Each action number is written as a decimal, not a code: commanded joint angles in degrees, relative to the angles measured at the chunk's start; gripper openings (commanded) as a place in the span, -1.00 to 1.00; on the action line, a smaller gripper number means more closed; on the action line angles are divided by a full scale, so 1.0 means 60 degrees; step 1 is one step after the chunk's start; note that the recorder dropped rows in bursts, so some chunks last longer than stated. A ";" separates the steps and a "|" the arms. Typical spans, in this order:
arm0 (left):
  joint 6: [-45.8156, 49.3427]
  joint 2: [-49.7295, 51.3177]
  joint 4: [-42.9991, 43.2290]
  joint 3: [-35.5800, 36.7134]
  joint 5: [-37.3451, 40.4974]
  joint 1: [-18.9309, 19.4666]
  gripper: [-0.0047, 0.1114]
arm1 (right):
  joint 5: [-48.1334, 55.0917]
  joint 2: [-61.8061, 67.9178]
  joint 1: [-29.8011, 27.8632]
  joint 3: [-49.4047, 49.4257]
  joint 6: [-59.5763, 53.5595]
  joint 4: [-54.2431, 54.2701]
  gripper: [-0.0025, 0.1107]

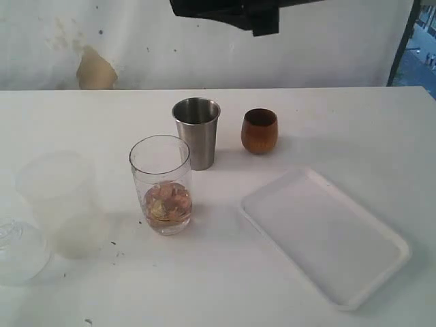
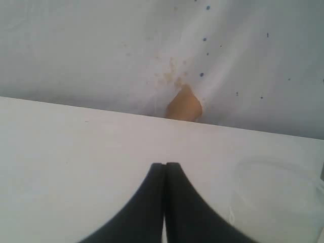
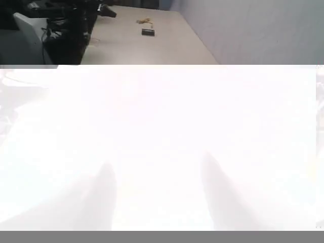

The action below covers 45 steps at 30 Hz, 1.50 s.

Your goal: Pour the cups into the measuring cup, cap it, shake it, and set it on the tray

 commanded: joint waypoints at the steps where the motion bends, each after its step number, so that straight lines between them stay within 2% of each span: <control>1: -0.0002 -0.0034 -0.0019 0.0041 -0.0058 -0.0032 -0.92 | -0.0303 -0.0774 -0.0309 -0.0057 0.1205 -0.0098 -0.22; 9: -0.0046 -0.0034 -0.0902 0.0041 0.0062 -0.0032 -0.92 | -0.0303 -0.1938 -0.0505 0.0067 0.2138 -0.0115 -0.22; 19: -0.0018 -0.0034 -0.0922 0.0041 0.0062 -0.0032 -0.92 | -0.0303 -0.3637 -0.1080 0.1332 0.2338 -0.0115 -0.22; 25: -0.0017 -0.0034 -0.0763 0.0041 0.0062 -0.0032 -0.92 | -0.0303 -0.4367 -0.1096 0.2546 0.3364 -0.0115 -0.22; 39: -0.0017 -0.0034 -0.0720 0.0041 0.0062 -0.0032 -0.92 | -0.0303 -0.7059 -0.1142 0.5961 0.2849 -0.0115 -0.22; 42: -0.0017 -0.0034 -0.0720 0.0041 0.0062 -0.0032 -0.92 | 0.0074 -0.7750 -0.1142 0.6506 0.2868 -0.0115 -0.32; 45: -0.0017 -0.0034 -0.0720 0.0041 0.0062 -0.0032 -0.92 | 0.0835 -0.8344 -0.1142 0.7055 0.2868 -0.0115 -0.59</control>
